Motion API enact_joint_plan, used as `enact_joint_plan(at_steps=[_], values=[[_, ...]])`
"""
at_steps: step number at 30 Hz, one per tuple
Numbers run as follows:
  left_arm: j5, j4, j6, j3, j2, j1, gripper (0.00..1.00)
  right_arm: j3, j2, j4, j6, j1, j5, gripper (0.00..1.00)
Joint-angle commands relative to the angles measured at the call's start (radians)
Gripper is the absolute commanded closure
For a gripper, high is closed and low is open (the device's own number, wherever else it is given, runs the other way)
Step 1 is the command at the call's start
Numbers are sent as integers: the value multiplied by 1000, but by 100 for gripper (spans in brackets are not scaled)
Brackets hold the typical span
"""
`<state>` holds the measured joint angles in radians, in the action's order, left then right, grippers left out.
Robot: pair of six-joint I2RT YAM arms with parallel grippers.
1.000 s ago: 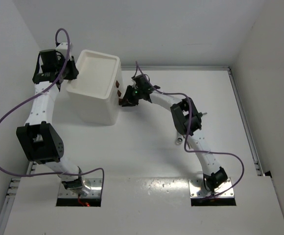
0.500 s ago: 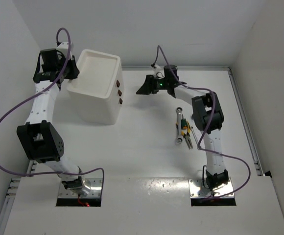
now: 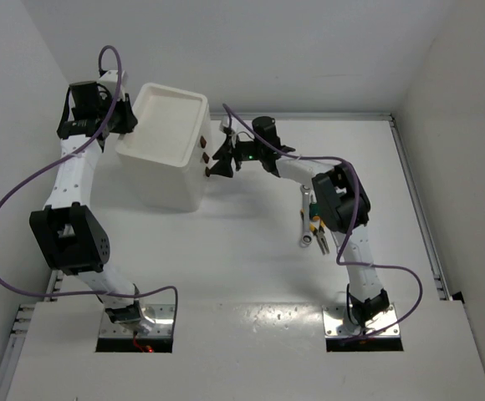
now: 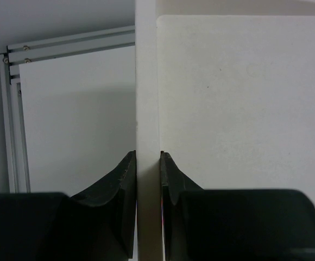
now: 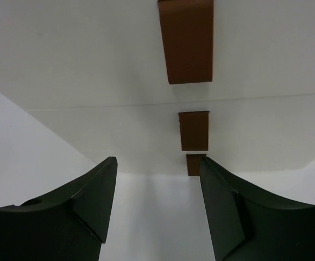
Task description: Sort the tools into containers
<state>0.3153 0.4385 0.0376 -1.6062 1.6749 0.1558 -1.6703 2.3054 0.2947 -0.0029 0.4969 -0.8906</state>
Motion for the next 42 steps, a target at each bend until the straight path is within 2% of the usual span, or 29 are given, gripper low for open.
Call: enact_joint_plan(at_steps=[1, 7, 13, 27, 28, 31, 32, 36, 42], values=[[148, 198, -44, 57, 97, -79, 100, -14, 6, 95, -107, -26, -13, 37], [148, 198, -44, 57, 97, -79, 100, -48, 29, 98, -117, -26, 45, 37], [157, 207, -44, 48, 97, -79, 100, -127, 80, 93, -95, -17, 25, 37], [157, 207, -44, 48, 106, -79, 100, -203, 120, 113, -45, 22, 25, 40], [157, 207, -44, 48, 106, -79, 100, -212, 120, 113, -36, 22, 25, 42], [157, 207, -44, 48, 106, -79, 100, -233, 140, 92, -35, 22, 15, 60], [157, 207, -44, 48, 106, -79, 100, -233, 140, 92, -35, 22, 15, 72], [157, 207, -44, 48, 106, -79, 100, -253, 149, 70, -35, 22, -7, 98], [157, 207, -44, 57, 106, -79, 100, -200, 115, 81, -35, 12, -7, 100]])
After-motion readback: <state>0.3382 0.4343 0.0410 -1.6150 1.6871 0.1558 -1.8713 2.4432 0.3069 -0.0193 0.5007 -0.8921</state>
